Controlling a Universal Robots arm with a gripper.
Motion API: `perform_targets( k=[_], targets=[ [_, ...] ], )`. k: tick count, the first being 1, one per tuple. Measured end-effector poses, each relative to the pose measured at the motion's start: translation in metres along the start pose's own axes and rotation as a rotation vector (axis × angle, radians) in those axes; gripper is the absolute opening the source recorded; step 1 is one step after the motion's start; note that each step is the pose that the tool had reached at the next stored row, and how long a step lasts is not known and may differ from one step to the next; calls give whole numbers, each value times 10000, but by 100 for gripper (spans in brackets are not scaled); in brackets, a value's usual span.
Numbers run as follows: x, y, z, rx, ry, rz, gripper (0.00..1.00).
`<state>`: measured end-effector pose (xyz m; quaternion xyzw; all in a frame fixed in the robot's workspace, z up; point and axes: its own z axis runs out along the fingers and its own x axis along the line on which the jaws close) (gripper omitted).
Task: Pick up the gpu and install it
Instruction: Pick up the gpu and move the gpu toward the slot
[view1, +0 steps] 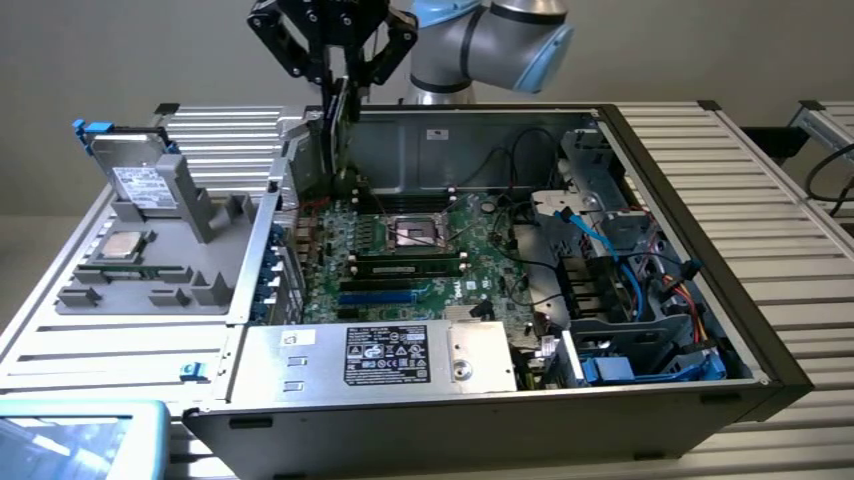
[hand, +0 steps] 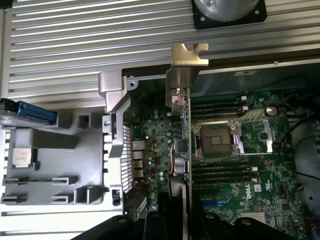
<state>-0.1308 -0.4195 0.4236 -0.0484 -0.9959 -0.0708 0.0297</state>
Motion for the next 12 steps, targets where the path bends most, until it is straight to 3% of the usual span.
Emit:
perform_targets(
  k=[12],
  targets=[
    [-543,35,-31,8,33,7,29]
  ],
)
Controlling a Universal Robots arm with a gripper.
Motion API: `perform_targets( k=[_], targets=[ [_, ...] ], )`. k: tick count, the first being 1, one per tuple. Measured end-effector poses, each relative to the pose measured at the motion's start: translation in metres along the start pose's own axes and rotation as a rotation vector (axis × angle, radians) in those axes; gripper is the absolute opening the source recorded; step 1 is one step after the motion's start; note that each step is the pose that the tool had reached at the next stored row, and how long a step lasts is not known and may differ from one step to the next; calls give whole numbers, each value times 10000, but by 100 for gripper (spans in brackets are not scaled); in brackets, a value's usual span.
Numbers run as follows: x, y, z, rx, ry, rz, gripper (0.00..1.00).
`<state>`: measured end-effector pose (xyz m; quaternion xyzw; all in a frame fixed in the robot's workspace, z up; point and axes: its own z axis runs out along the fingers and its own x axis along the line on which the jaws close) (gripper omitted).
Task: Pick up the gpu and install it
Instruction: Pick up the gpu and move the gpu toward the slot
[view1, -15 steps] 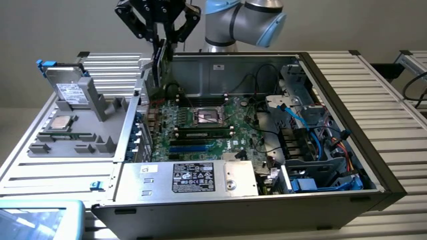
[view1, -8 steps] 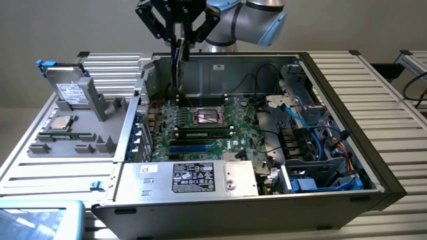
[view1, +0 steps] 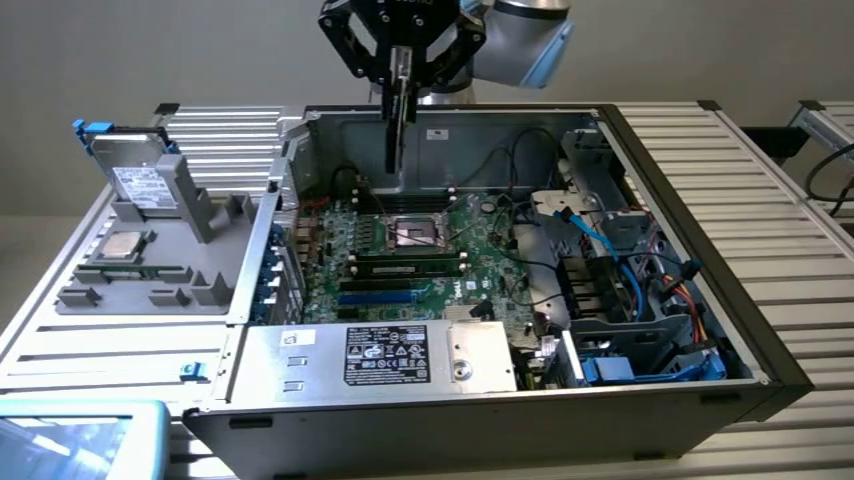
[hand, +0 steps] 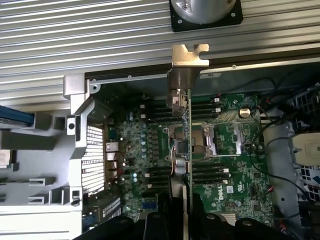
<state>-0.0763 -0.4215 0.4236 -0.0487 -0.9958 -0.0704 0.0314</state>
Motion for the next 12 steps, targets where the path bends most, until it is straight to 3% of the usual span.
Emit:
perform_targets(
  k=[6,12],
  targets=[
    [-212,21,-12,7,12,-83,29],
    [-270,26,-15,11,19,-158,29]
  ],
)
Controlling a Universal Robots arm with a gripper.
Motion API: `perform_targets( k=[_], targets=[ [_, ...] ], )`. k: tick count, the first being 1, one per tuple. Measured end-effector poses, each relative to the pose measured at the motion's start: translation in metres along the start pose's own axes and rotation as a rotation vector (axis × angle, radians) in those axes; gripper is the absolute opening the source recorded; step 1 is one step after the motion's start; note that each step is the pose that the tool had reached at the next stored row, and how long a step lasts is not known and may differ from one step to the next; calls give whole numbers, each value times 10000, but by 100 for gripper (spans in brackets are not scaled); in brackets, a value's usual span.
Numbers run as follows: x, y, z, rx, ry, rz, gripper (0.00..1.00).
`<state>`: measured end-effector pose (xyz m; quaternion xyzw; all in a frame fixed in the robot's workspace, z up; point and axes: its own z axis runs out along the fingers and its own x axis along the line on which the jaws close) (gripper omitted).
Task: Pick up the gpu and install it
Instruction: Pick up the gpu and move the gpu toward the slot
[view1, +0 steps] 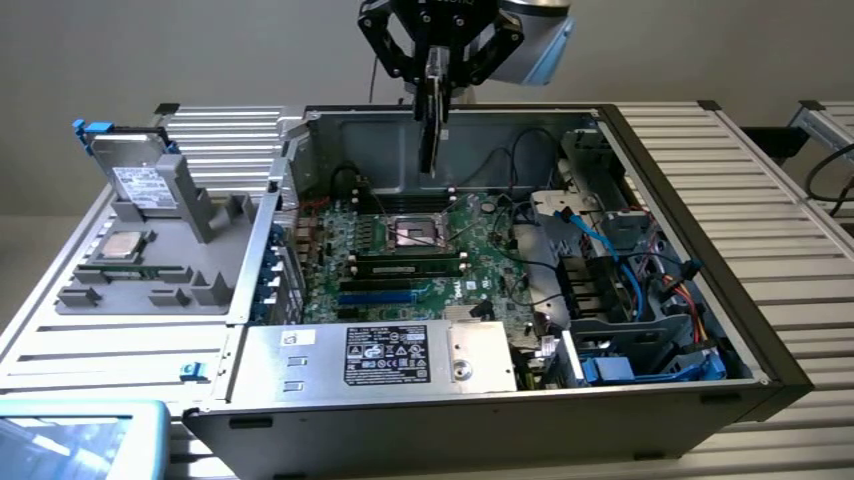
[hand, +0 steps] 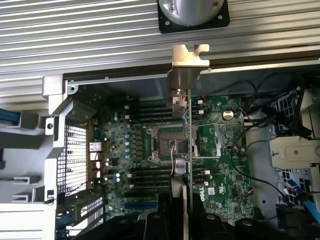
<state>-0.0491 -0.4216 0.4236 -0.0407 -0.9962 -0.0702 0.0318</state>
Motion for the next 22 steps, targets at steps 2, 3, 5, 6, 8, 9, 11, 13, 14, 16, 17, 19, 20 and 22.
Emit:
perform_targets(
  k=[2,3,5,6,8,9,11,13,14,16,17,19,20,22],
  targets=[
    [0,0,0,0,0,0,29],
    [-2,0,0,0,-5,-4,29],
    [-5,0,0,0,-100,-171,29],
    [-6,0,0,3,-165,-299,29],
    [-5,0,0,9,-293,-606,29],
    [-6,0,1,14,-324,-779,29],
    [-6,-1,5,30,-295,-1137,29],
    [-6,-2,9,46,-245,-1498,29],
    [-6,-1,10,56,-220,-1670,29],
    [-6,-2,13,72,-168,-2043,29],
    [-6,-2,14,82,-142,-2220,29],
    [-6,-2,16,98,-92,-2576,29],
    [-6,-2,17,107,-66,-2759,29],
    [-6,-3,18,124,-16,-3115,29]
  ],
)
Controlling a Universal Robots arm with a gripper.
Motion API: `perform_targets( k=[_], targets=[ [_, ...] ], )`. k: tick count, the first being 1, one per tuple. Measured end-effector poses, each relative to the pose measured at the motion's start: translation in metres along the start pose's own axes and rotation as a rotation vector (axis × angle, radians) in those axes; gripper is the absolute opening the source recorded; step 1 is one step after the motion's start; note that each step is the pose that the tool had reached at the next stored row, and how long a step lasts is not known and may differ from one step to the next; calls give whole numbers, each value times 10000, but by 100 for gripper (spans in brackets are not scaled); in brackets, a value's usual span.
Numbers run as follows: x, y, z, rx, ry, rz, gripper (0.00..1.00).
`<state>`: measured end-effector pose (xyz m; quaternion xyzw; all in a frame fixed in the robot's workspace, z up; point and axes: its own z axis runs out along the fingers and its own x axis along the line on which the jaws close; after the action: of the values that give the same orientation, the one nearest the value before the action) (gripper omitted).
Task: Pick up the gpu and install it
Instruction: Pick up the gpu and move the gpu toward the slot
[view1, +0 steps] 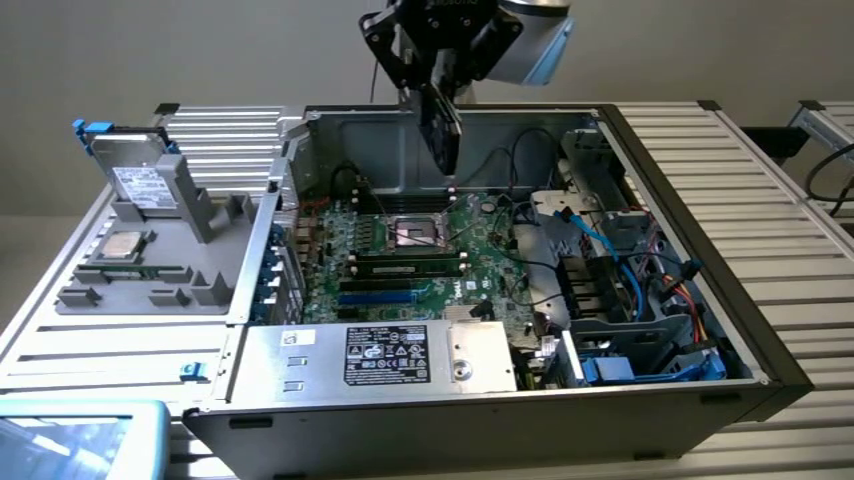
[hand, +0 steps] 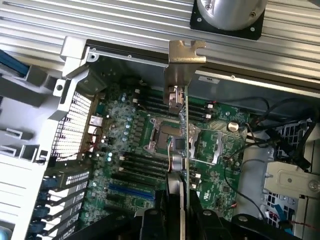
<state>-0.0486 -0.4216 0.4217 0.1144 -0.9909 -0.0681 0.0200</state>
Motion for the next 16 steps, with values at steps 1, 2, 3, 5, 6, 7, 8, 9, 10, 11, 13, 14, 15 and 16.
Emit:
perform_targets(
  k=[1,2,3,5,6,7,8,9,10,11,13,14,15,16],
  targets=[
    [0,0,0,5,26,-179,29],
    [0,0,1,9,50,-356,29],
    [0,0,1,13,76,-535,29],
    [0,0,1,22,126,-896,29],
    [-1,0,1,26,153,-1085,29],
    [-1,0,1,31,178,-1263,29],
    [-2,-1,1,36,204,-1448,29],
    [-2,-1,1,39,229,-1624,29],
    [-3,-1,1,43,254,-1803,29],
    [-4,-1,1,48,280,-1985,29],
    [-5,-1,1,58,330,-2342,29],
    [-5,-2,1,61,356,-2520,29],
    [-5,-2,1,66,382,-2709,29],
    [-5,-2,1,70,407,-2886,29]
  ],
)
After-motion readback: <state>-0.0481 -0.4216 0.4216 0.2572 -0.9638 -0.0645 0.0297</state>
